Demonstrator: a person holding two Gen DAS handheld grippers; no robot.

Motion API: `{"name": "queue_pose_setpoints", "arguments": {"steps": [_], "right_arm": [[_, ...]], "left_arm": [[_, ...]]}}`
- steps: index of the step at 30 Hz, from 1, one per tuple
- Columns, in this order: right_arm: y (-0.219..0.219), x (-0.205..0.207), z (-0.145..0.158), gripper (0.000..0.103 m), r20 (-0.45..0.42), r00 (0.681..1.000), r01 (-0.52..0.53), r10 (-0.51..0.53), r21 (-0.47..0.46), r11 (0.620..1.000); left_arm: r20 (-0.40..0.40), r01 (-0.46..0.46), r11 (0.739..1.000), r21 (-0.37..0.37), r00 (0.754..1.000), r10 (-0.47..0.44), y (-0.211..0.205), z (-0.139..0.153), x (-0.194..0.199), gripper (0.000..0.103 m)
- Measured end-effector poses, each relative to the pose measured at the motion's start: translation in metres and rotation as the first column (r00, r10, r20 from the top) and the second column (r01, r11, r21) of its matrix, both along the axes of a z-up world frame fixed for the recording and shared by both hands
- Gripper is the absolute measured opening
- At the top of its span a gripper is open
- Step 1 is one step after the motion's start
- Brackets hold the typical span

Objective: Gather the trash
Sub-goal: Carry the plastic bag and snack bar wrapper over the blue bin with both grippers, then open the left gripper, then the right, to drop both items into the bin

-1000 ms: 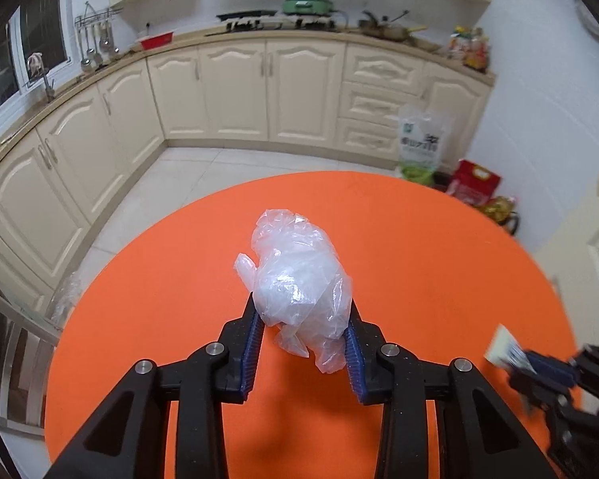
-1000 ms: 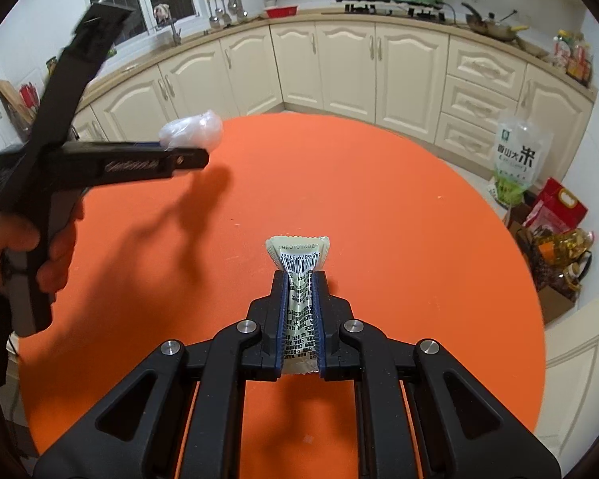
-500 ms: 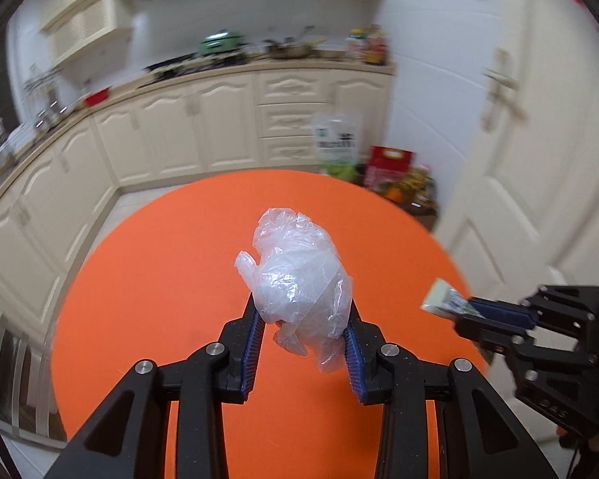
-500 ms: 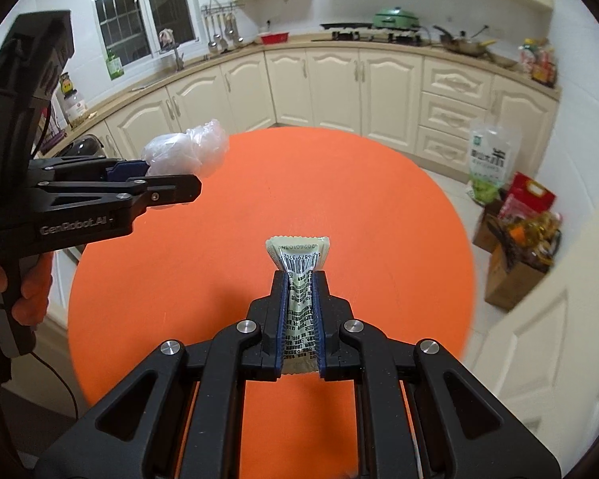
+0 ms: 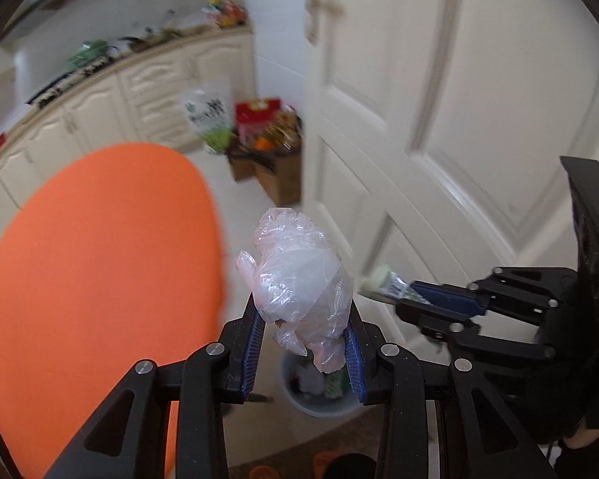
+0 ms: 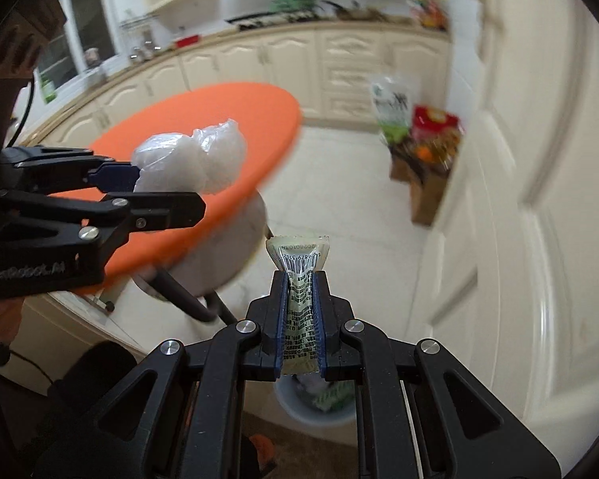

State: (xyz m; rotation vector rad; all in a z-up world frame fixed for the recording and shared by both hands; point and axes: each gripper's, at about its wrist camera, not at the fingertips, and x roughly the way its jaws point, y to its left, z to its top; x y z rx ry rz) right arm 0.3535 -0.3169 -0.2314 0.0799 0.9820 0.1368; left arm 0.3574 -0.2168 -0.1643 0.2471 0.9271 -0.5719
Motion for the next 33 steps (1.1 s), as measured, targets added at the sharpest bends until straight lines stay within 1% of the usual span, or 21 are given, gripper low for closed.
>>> {"name": "queue_pose_setpoints", "arguments": {"steps": [1,4,6,7,8,11,14,16,17,19,20,22,24,27,31,33], "right_arm": [[-0.009,-0.003,-0.014,0.012,-0.02,1.0,0.02,-0.02,-0.005,1.0],[-0.028,-0.01,-0.049,0.012,-0.072,0.996,0.054,-0.052,0.03,0.998],[-0.038,-0.011,-0.077,0.012,-0.112,0.991,0.072,-0.067,0.041,0.997],[-0.037,-0.012,-0.091,0.012,-0.135,0.988,0.082,-0.075,0.048,0.995],[-0.041,-0.011,-0.104,0.012,-0.155,0.985,0.088,-0.079,0.054,0.995],[-0.05,-0.008,-0.144,0.012,-0.222,0.971,0.102,-0.084,0.07,0.992],[-0.058,-0.006,-0.175,0.012,-0.268,0.959,0.123,-0.095,0.091,0.988],[-0.062,-0.008,-0.195,0.012,-0.297,0.949,0.142,-0.102,0.114,0.983],[-0.064,-0.007,-0.203,0.012,-0.309,0.946,0.145,-0.102,0.119,0.982],[-0.065,-0.006,-0.219,0.012,-0.333,0.938,0.154,-0.101,0.138,0.978],[-0.065,-0.007,-0.225,0.012,-0.339,0.935,0.159,-0.102,0.144,0.977],[-0.068,-0.009,-0.238,0.012,-0.356,0.928,0.174,-0.107,0.16,0.972],[-0.069,-0.008,-0.247,0.012,-0.37,0.923,0.183,-0.109,0.17,0.968],[-0.07,-0.008,-0.261,0.012,-0.39,0.914,0.196,-0.114,0.176,0.965],[-0.069,-0.009,-0.27,0.013,-0.398,0.91,0.208,-0.115,0.199,0.958],[-0.068,-0.01,-0.269,0.019,-0.395,0.911,0.217,-0.12,0.21,0.953]], "left_arm": [[-0.014,0.009,1.0,0.016,1.0,-0.009,-0.009,-0.013,0.002,0.033],[-0.054,0.031,0.997,0.065,0.998,-0.028,-0.038,-0.049,0.01,0.033],[-0.104,0.046,0.995,0.09,0.994,-0.037,-0.06,-0.078,0.023,0.033],[-0.146,0.051,0.994,0.099,0.989,-0.036,-0.064,-0.097,0.027,0.033],[-0.164,0.05,0.993,0.106,0.986,-0.032,-0.071,-0.107,0.031,0.033],[-0.231,0.06,0.988,0.14,0.973,-0.026,-0.085,-0.149,0.04,0.034],[-0.301,0.065,0.985,0.157,0.953,-0.014,-0.096,-0.182,0.057,0.036],[-0.326,0.067,0.984,0.166,0.945,-0.009,-0.109,-0.198,0.071,0.037],[-0.335,0.068,0.982,0.175,0.942,-0.006,-0.112,-0.204,0.077,0.038],[-0.351,0.066,0.979,0.191,0.936,0.006,-0.116,-0.219,0.085,0.048],[-0.354,0.063,0.979,0.196,0.935,0.011,-0.123,-0.224,0.092,0.048],[-0.371,0.063,0.977,0.206,0.929,0.018,-0.129,-0.236,0.1,0.058],[-0.387,0.061,0.977,0.204,0.922,0.023,-0.136,-0.247,0.108,0.062],[-0.423,0.05,0.98,0.193,0.905,0.037,-0.137,-0.26,0.122,0.063],[-0.425,0.028,0.982,0.185,0.903,0.054,-0.125,-0.259,0.126,0.064],[-0.42,0.02,0.984,0.179,0.906,0.058,-0.118,-0.254,0.126,0.064]]}}
